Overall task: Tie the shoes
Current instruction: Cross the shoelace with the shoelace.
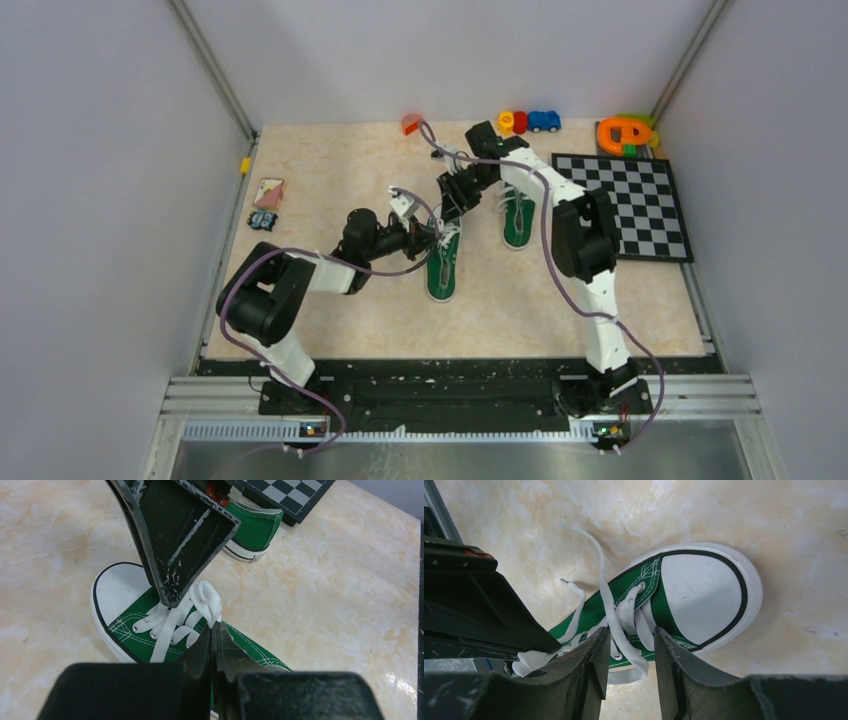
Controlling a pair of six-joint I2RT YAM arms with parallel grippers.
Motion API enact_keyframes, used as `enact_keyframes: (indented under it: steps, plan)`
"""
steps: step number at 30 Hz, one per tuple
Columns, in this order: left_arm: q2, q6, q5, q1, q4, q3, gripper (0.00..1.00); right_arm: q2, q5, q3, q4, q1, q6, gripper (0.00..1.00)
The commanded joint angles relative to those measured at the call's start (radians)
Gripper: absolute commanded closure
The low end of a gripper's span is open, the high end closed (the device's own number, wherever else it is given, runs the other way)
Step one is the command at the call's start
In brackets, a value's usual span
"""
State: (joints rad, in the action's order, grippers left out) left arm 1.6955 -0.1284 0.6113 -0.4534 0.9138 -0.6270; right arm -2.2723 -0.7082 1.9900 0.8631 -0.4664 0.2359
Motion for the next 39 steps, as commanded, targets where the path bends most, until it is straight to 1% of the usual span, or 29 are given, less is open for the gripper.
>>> enact_keyframes:
  steps: [1, 9, 15, 22, 23, 25, 27, 31, 32, 36, 39]
  plan:
    - [-0.015, -0.014, -0.011, 0.004, 0.075, 0.010, 1.00, -0.012, -0.018, 0.062, 0.047, -0.033, 0.069, 0.61]
    - [-0.014, -0.010, -0.012, 0.004, 0.076, 0.013, 1.00, -0.038, -0.012, 0.100, 0.077, -0.054, 0.100, 0.60]
    - [-0.013, -0.010, -0.012, 0.005, 0.076, 0.013, 1.00, -0.072, -0.012, 0.133, 0.130, -0.070, 0.139, 0.61]
    - [-0.017, -0.008, -0.010, 0.005, 0.075, 0.015, 1.00, -0.078, 0.009, 0.132, 0.151, -0.079, 0.157, 0.61]
    - [-0.016, -0.008, -0.010, 0.006, 0.074, 0.015, 1.00, -0.078, 0.007, 0.134, 0.156, -0.080, 0.161, 0.62]
    - [-0.013, -0.010, -0.011, 0.005, 0.072, 0.012, 1.00, -0.072, 0.000, 0.129, 0.158, -0.080, 0.164, 0.68]
    - [-0.014, -0.010, -0.010, 0.004, 0.072, 0.012, 1.00, -0.065, -0.012, 0.127, 0.163, -0.081, 0.169, 0.70]
    - [-0.013, -0.007, -0.011, 0.006, 0.066, 0.012, 1.00, -0.048, -0.022, 0.119, 0.180, -0.080, 0.180, 0.71]
    - [-0.013, -0.007, -0.011, 0.006, 0.065, 0.011, 1.00, -0.045, -0.016, 0.117, 0.182, -0.080, 0.179, 0.73]
    - [-0.012, -0.008, -0.009, 0.005, 0.063, 0.010, 1.00, -0.031, 0.001, 0.113, 0.180, -0.078, 0.175, 0.87]
    - [-0.010, -0.005, -0.011, 0.006, 0.059, 0.009, 1.00, -0.003, 0.000, 0.099, 0.147, -0.073, 0.145, 0.88]
